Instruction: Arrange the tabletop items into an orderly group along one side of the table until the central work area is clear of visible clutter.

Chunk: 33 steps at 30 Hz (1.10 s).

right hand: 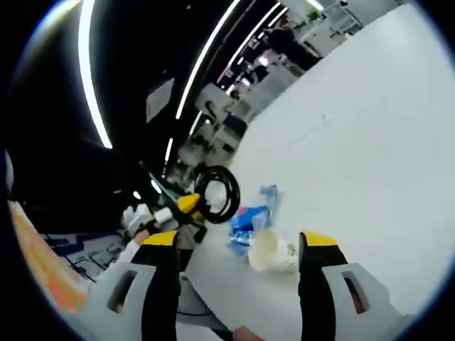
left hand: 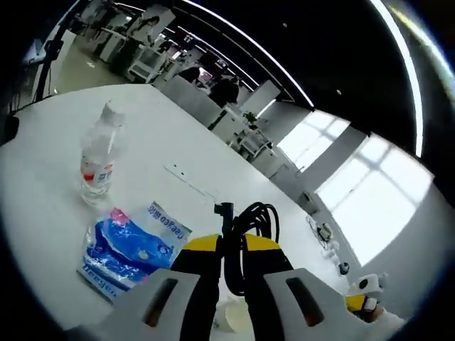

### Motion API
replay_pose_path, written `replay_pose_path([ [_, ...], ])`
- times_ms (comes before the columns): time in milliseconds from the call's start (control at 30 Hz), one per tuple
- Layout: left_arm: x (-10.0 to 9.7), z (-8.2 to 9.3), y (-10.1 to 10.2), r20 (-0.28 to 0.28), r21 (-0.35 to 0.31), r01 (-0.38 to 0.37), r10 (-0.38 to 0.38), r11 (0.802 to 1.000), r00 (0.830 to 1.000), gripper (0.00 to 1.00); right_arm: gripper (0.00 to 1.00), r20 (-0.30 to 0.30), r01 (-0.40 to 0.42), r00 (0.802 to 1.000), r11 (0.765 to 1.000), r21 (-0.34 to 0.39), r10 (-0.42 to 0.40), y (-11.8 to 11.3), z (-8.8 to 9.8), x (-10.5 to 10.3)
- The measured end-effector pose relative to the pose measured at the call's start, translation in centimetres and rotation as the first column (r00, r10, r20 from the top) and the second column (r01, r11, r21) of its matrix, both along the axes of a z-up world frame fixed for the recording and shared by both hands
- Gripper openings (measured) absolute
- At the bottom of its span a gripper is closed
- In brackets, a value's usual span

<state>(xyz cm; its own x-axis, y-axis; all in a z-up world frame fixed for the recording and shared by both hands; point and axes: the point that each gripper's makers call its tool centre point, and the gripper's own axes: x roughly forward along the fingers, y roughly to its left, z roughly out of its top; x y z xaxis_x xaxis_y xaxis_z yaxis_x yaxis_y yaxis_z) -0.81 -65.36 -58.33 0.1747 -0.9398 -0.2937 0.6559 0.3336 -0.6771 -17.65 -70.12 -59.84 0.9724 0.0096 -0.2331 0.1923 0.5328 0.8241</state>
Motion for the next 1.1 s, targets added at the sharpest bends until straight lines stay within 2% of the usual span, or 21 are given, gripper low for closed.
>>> replay_pose_path([
  [133, -3.2, 2.4, -1.5, 0.046, -0.046, 0.106, -0.104, 0.993, 0.993, 0.07, 0.72, 0.054, 0.011, 0.998, 1.000, -0.008, -0.010, -0.1, 2.2, 1.1],
  [233, -5.0, 3.6, -2.4, 0.024, -0.092, 0.138, -0.137, 0.986, 0.990, 0.07, 0.71, 0.100, 0.030, 0.995, 1.000, -0.005, -0.030, -0.5, 3.9, 1.4],
  [367, -7.1, 3.7, -3.1, 0.046, -0.085, 0.210, -0.206, 0.974, 0.977, 0.08, 0.60, 0.132, 0.040, 0.990, 0.999, 0.011, -0.042, -0.8, 4.9, 1.2],
  [500, -10.3, 4.4, -3.8, 0.083, -0.114, 0.328, -0.320, 0.938, 0.944, 0.08, 0.48, 0.111, 0.017, 0.994, 1.000, -0.001, -0.017, -0.3, 4.3, 0.8],
  [533, -10.6, 4.5, -3.9, 0.097, -0.118, 0.333, -0.322, 0.936, 0.942, 0.08, 0.45, 0.106, 0.021, 0.994, 1.000, -0.006, -0.020, -0.3, 4.1, 0.7],
  [600, -10.7, 4.4, -4.1, 0.084, -0.125, 0.335, -0.327, 0.934, 0.941, 0.08, 0.34, 0.109, 0.023, 0.994, 1.000, -0.004, -0.022, -0.3, 3.9, 0.4],
  [767, -10.8, 5.5, -4.2, 0.054, -0.175, 0.342, -0.338, 0.923, 0.940, 0.08, 0.06, 0.156, 0.066, 0.985, 0.997, 0.039, -0.071, -1.4, 4.6, -0.4],
  [833, -11.2, 5.9, -4.2, 0.072, -0.175, 0.358, -0.351, 0.917, 0.934, 0.08, 0.06, 0.162, 0.077, 0.983, 0.996, 0.041, -0.082, -1.6, 4.9, -0.7],
  [933, -11.5, 5.9, -4.1, 0.076, -0.188, 0.360, -0.352, 0.914, 0.933, 0.08, 0.05, 0.150, 0.093, 0.984, 0.995, 0.031, -0.097, -1.6, 4.7, -0.8],
  [1100, -11.6, 5.3, -4.0, 0.053, -0.185, 0.343, -0.339, 0.921, 0.939, 0.09, 0.03, 0.164, 0.100, 0.980, 0.991, 0.095, -0.114, -1.9, 4.5, -1.3],
])
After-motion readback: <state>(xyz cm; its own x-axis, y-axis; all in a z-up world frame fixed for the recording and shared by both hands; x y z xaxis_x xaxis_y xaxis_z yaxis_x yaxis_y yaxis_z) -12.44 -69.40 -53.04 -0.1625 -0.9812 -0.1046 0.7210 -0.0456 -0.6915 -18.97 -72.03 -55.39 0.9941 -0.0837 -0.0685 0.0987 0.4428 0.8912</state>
